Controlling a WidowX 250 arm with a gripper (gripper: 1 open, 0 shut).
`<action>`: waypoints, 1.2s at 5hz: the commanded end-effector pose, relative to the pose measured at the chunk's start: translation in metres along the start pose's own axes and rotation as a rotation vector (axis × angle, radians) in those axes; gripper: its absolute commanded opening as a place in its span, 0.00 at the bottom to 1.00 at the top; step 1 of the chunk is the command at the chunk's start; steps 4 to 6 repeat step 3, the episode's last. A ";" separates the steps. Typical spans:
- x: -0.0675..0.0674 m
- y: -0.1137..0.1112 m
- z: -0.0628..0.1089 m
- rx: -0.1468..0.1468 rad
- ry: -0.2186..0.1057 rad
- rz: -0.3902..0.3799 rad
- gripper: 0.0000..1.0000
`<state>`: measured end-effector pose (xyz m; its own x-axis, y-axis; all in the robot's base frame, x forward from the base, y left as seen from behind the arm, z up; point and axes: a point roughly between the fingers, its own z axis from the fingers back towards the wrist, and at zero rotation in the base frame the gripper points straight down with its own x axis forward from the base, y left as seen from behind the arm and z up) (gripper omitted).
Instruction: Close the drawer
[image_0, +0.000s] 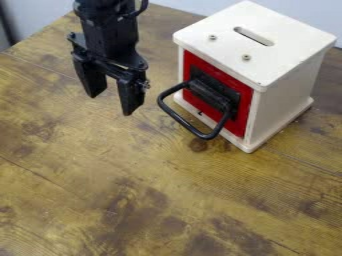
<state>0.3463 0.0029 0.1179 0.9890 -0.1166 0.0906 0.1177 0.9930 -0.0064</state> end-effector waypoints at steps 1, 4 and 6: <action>0.016 -0.001 0.027 0.030 -0.080 0.070 1.00; 0.009 -0.018 0.030 0.027 -0.084 0.133 1.00; 0.009 -0.018 0.030 0.027 -0.084 0.133 1.00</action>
